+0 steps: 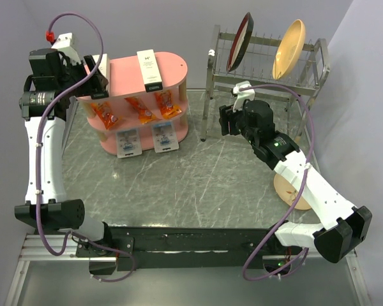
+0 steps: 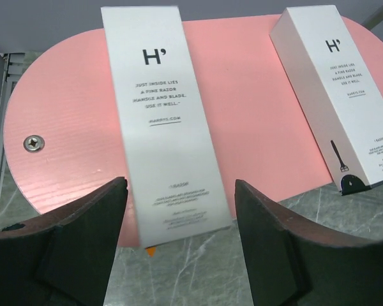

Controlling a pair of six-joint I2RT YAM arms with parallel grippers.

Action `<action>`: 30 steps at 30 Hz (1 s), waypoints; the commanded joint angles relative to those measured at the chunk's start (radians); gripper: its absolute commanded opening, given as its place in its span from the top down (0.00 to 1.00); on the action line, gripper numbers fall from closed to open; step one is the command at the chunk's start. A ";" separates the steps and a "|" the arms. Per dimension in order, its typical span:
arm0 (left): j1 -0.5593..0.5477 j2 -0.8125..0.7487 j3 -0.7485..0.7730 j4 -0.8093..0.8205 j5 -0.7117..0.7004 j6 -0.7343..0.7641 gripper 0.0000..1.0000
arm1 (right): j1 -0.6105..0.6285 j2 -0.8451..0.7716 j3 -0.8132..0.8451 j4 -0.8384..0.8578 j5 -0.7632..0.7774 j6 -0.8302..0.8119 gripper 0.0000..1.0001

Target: Place and organize the shaving razors onto the shelf

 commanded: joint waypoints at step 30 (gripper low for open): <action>-0.005 -0.146 -0.151 0.139 -0.197 0.090 0.74 | -0.007 0.005 0.072 0.022 -0.032 0.048 0.30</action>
